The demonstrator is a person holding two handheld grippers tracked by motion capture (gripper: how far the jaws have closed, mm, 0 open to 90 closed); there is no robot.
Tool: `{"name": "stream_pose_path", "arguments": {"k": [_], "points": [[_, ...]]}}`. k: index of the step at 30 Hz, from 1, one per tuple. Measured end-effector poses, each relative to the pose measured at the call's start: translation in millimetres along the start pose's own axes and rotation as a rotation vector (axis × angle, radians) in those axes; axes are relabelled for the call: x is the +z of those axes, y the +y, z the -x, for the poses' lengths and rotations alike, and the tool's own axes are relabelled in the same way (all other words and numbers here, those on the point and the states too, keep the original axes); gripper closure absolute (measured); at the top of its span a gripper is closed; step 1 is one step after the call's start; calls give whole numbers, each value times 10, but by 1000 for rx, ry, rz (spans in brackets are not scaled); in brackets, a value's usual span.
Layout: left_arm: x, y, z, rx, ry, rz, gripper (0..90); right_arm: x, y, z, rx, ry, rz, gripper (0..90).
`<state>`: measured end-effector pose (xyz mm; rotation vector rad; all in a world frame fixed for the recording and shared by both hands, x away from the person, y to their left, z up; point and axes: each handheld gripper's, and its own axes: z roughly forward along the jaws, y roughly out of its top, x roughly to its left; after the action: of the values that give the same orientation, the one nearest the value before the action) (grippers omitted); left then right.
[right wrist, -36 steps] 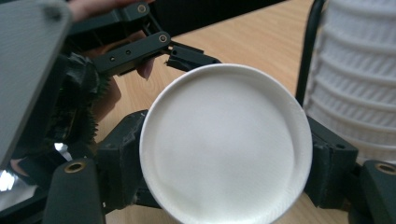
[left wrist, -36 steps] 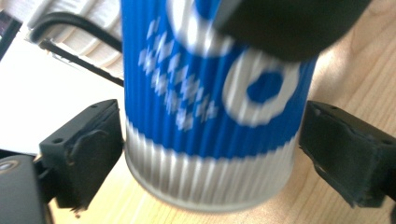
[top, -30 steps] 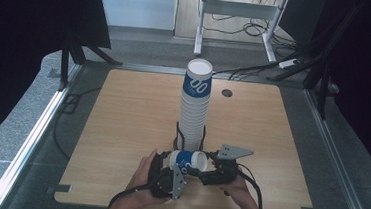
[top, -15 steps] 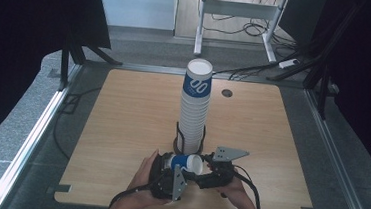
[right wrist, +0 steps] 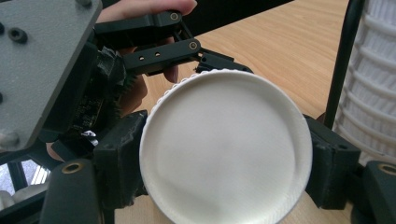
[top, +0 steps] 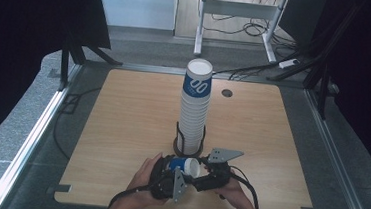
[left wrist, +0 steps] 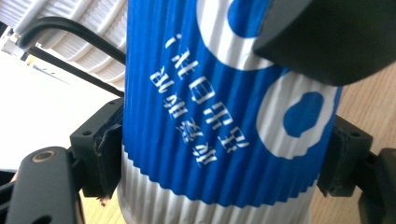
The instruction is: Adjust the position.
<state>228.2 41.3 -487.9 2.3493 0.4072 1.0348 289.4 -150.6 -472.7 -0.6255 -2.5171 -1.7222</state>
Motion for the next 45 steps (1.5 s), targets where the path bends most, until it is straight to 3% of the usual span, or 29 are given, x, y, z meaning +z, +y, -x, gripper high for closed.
{"name": "stream_pose_path", "arguments": {"k": [5,10,15,21,24,32,33,34,38,39,41,42,43,44,45], "points": [[-12,1,-11,11,5,-3,185,-23,12,-9,-8,-14,0,217],[-16,-21,-42,40,53,-18,186,-134,49,8,-19,-33,5,209],[-25,-10,-90,70,66,-31,187,-271,123,14,-43,-56,-32,208],[-4,16,-92,110,90,-46,187,-349,222,26,-65,-42,-188,192],[14,32,-86,112,94,-39,187,-351,256,10,-80,-61,-270,189],[33,142,-47,172,105,-32,187,-319,477,23,-100,-62,-419,189],[51,156,-26,150,109,-2,186,-309,515,22,-98,-59,-435,190],[26,178,-45,186,108,-34,186,-294,556,18,-102,-51,-453,190],[25,217,-39,206,117,-27,186,-233,641,-16,-101,-30,-520,185],[63,214,1,161,122,24,186,-212,654,-25,-107,-26,-536,184],[48,231,6,205,123,-7,186,-170,671,-38,-117,-24,-565,182],[26,246,-9,250,123,-49,186,-133,675,-38,-128,-20,-588,180],[84,228,48,165,118,33,186,-110,676,-37,-133,-18,-604,180],[51,245,23,228,123,-22,186,-96,675,-34,-133,-17,-609,181],[94,236,65,184,126,32,186,-73,676,-23,-137,-15,-622,182]]}}
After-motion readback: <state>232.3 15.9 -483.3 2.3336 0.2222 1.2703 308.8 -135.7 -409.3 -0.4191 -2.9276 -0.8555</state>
